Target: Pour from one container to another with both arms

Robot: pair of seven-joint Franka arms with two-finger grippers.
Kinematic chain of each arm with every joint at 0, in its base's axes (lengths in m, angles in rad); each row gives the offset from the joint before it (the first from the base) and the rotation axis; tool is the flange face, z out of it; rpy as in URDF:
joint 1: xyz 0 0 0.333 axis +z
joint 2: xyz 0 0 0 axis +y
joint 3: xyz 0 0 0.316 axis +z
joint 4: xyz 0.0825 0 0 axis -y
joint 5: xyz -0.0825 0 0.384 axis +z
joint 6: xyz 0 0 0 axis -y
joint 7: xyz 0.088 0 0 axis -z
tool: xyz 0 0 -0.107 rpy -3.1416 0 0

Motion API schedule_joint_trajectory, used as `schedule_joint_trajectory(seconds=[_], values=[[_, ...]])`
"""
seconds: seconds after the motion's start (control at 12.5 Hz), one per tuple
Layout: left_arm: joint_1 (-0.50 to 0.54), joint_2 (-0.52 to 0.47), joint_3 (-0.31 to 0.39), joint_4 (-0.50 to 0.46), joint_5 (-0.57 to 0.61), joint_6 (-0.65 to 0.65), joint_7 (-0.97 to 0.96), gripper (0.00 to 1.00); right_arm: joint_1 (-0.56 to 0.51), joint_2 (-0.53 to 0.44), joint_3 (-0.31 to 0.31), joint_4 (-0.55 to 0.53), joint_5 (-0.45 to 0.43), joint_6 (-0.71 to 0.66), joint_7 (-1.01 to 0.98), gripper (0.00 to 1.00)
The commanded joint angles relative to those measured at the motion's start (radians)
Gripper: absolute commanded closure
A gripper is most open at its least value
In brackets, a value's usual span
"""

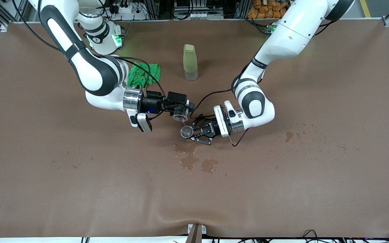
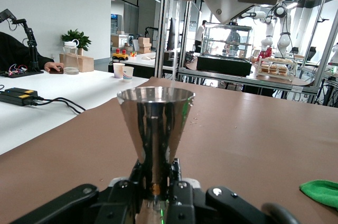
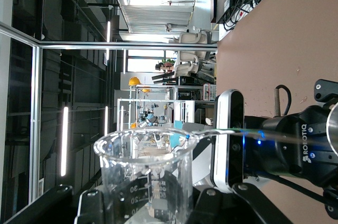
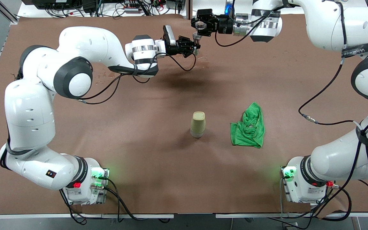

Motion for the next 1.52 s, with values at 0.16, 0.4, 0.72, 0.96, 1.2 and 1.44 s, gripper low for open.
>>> schedule_joint_trajectory(seconds=[0.16, 0.4, 0.72, 0.96, 1.2, 1.44], values=[[-0.005, 0.005, -0.002, 0.015, -0.026, 0.009, 0.017, 1.0, -0.016, -0.004, 0.011, -0.014, 0.065, -0.028, 0.015, 1.0], [-0.006, 0.007, -0.002, 0.015, -0.026, 0.009, 0.018, 1.0, -0.02, 0.004, 0.011, -0.011, 0.067, -0.05, 0.052, 1.0], [-0.006, 0.007, -0.002, 0.015, -0.026, 0.009, 0.023, 1.0, -0.023, 0.008, 0.009, -0.008, 0.067, -0.067, 0.069, 1.0], [-0.006, 0.005, -0.002, 0.015, -0.028, 0.009, 0.028, 1.0, -0.028, 0.015, 0.011, 0.0, 0.067, -0.067, 0.09, 1.0], [-0.006, 0.007, -0.002, 0.012, -0.055, 0.009, 0.066, 1.0, -0.028, 0.024, 0.011, 0.018, 0.068, -0.067, 0.115, 1.0], [-0.008, 0.007, -0.002, 0.012, -0.064, 0.009, 0.083, 1.0, -0.028, 0.025, 0.009, 0.023, 0.096, -0.067, 0.121, 1.0]])
